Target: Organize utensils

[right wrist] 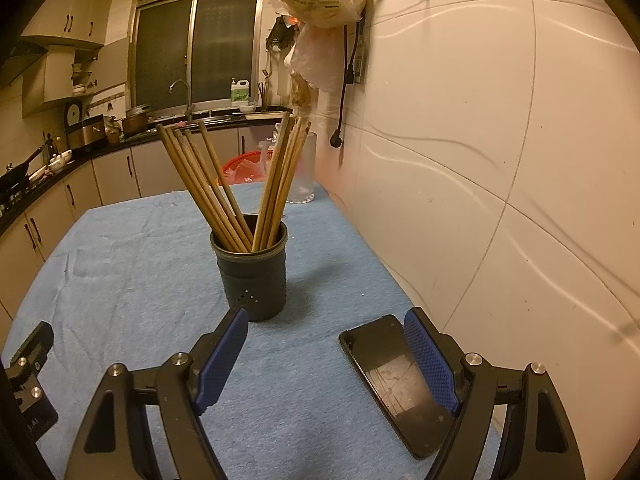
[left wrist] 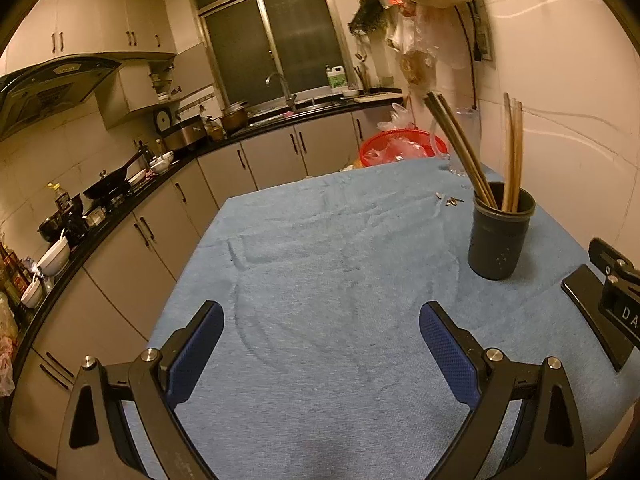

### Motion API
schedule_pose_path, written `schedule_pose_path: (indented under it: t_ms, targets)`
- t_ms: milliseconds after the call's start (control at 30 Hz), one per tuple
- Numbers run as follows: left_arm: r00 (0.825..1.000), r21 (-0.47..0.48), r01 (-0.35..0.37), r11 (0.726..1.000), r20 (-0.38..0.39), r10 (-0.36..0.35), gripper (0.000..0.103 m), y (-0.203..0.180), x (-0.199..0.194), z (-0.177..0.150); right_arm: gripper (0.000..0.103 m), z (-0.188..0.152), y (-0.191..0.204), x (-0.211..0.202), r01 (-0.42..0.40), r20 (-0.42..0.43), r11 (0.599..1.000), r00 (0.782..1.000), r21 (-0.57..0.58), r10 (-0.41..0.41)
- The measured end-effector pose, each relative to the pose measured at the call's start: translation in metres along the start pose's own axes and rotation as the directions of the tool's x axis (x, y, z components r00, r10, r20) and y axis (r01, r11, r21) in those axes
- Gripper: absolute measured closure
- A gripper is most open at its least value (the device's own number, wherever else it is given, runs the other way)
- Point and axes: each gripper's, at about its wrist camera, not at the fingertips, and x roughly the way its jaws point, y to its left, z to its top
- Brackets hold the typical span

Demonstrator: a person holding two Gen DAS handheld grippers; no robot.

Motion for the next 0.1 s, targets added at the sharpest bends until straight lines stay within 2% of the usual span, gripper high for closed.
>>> schedule_pose_path:
  t_ms: [100]
  targets:
    - [1.000, -0.034, -0.022, 0.999, -0.004, 0.022, 0.005, 0.016, 0.005, 0.000, 0.020, 0.000, 0.002, 0.005, -0.020, -0.023, 1.000, 1.000, 0.004, 0.020]
